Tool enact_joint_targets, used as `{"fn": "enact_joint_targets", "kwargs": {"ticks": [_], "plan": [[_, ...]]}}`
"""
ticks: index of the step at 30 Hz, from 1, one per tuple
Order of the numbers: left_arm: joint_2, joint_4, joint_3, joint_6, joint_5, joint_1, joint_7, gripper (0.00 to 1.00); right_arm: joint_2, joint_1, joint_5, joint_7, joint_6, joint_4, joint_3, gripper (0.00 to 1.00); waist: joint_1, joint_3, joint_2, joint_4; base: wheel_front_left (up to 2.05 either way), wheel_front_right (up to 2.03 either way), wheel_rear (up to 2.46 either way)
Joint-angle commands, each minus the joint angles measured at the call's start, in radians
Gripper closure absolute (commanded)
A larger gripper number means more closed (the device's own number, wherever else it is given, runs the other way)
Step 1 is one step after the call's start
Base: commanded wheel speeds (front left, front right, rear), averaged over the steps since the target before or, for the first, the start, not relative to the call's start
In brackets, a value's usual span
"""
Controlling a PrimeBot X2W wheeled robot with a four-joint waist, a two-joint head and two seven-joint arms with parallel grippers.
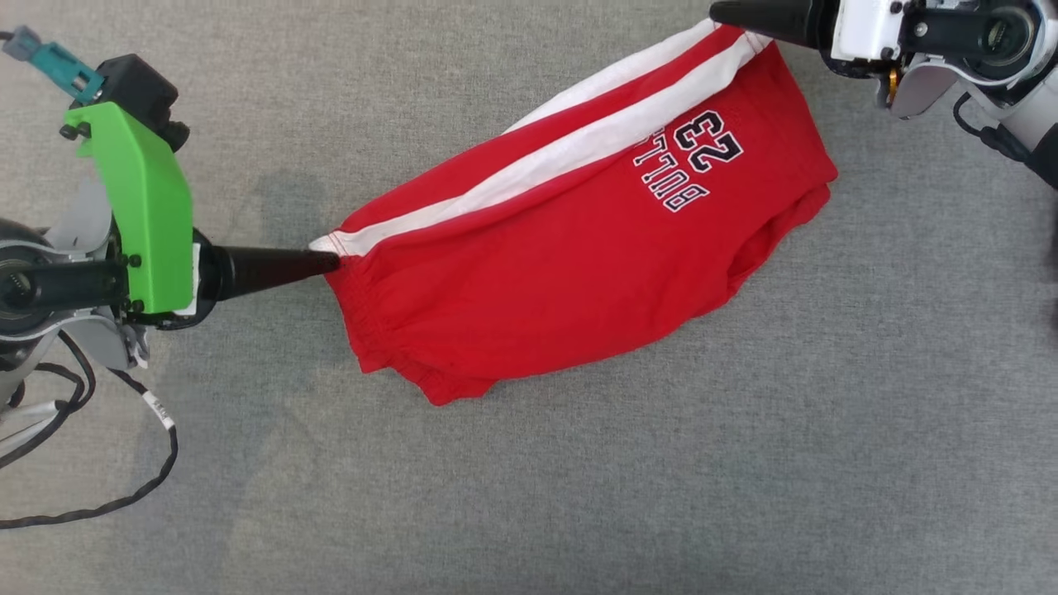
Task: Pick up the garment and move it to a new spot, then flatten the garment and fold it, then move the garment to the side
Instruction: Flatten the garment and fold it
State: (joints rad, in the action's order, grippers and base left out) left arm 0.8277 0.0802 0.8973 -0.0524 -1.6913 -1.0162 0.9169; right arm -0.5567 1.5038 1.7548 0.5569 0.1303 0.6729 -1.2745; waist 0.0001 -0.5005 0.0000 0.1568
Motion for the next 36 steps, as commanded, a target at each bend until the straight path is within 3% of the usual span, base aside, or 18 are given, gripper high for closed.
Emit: {"fn": "enact_joint_targets", "kwargs": {"ticks": [1, 9, 13, 17, 21, 26, 32, 36], "plan": [[0.011, 0.005, 0.001, 0.003, 0.002, 0.013, 0.007, 0.0, 0.001, -0.022, -0.006, -0.011, 0.001, -0.002, 0.001, 0.0, -0.0001, 0.031, 0.0, -0.006, 0.0, 0.0, 0.0], [0.082, -0.033, -0.006, 0.024, 0.079, 0.034, -0.057, 0.0, -0.016, -0.089, -0.021, -0.106, 0.001, -0.055, 0.025, 0.0, -0.0001, 0.124, 0.0, -0.017, 0.0, 0.0, 0.0], [0.104, -0.058, -0.024, 0.053, 0.161, 0.069, -0.19, 0.0, -0.035, -0.14, -0.032, -0.198, 0.001, -0.097, 0.052, 0.0, -0.0001, 0.162, 0.0, -0.025, 0.0, 0.0, 0.0], [0.116, -0.081, -0.058, 0.062, 0.278, 0.109, -0.399, 0.0, -0.061, -0.197, -0.06, -0.323, 0.001, -0.139, 0.084, 0.0, -0.0001, 0.188, 0.0, -0.032, 0.0, 0.0, 0.0], [0.082, -0.081, -0.084, 0.01, 0.387, 0.163, -0.617, 0.0, -0.094, -0.261, -0.086, -0.432, 0.001, -0.145, 0.104, 0.0, -0.0001, 0.206, 0.0, -0.031, 0.0, 0.0, 0.0], [0.035, -0.131, -0.09, -0.109, 0.538, 0.228, -0.846, 0.0, -0.113, -0.35, -0.073, -0.481, 0.001, -0.124, 0.105, 0.0, -0.0001, 0.221, 0.0, -0.024, 0.0, 0.0, 0.0], [-0.026, -0.207, -0.089, -0.268, 0.671, 0.315, -1.05, 0.0, -0.106, -0.422, -0.049, -0.458, 0.001, -0.064, 0.095, 0.0, -0.0001, 0.222, 0.0, -0.001, 0.0, 0.0, 0.0], [-0.08, -0.23, -0.097, -0.346, 0.709, 0.375, -1.138, 0.0, -0.094, -0.438, -0.024, -0.41, 0.001, -0.013, 0.097, 0.0, -0.0001, 0.204, 0.0, 0.024, 0.0, 0.0, 0.0]]}}
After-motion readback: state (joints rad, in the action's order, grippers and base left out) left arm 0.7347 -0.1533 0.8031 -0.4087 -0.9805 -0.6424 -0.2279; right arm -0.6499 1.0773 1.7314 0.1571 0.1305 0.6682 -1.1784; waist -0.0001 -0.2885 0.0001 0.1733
